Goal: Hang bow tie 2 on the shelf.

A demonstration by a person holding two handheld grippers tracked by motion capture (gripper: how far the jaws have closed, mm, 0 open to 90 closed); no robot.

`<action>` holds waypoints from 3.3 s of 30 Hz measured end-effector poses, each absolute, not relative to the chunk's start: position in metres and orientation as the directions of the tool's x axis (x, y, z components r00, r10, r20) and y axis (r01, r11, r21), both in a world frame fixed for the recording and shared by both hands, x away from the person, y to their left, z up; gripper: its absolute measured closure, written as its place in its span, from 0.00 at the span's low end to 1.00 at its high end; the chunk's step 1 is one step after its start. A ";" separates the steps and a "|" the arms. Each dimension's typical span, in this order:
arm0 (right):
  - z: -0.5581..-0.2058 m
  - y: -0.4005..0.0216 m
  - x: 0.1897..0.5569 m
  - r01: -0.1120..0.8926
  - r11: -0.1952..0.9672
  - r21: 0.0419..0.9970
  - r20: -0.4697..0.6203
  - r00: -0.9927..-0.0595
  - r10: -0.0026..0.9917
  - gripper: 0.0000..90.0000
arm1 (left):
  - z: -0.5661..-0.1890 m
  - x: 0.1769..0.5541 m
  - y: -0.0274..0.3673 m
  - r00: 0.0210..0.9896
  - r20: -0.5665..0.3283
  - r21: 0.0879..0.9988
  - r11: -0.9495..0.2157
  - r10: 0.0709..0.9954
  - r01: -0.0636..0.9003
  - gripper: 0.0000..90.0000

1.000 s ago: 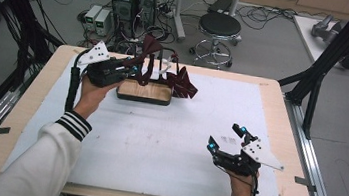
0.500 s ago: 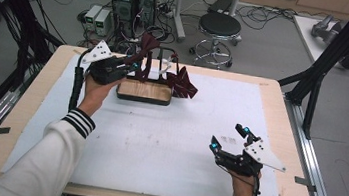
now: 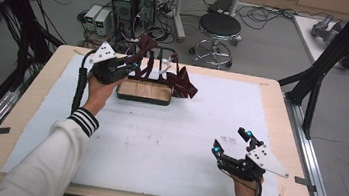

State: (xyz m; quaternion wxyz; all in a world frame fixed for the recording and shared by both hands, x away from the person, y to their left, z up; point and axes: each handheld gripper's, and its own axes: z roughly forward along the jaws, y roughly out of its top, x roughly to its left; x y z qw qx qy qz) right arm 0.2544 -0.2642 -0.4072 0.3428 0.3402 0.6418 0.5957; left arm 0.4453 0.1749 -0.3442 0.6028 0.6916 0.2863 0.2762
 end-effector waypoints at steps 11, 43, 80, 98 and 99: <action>-0.419 -0.263 0.256 0.037 0.053 0.998 -0.026 -0.527 0.850 0.12 | -0.348 0.447 0.171 0.620 0.047 0.986 -0.136 0.783 0.097 0.88; -0.445 -0.257 0.270 0.069 0.002 0.998 0.036 -0.545 0.838 0.12 | -0.377 0.446 0.174 0.585 0.037 0.955 -0.201 0.810 0.219 0.90; -0.453 -0.259 0.270 0.065 0.007 0.998 0.029 -0.535 0.845 0.12 | -0.392 0.437 0.193 0.648 -0.041 0.969 -0.129 0.761 0.212 0.22; -0.453 -0.258 0.270 0.066 0.007 0.998 0.029 -0.530 0.847 0.12 | -0.399 0.354 0.236 0.731 0.065 0.994 -0.105 0.679 0.009 0.15; -0.453 -0.258 0.270 0.066 0.007 0.998 0.029 -0.530 0.847 0.12 | -0.399 0.354 0.236 0.731 0.065 0.994 -0.105 0.679 0.009 0.15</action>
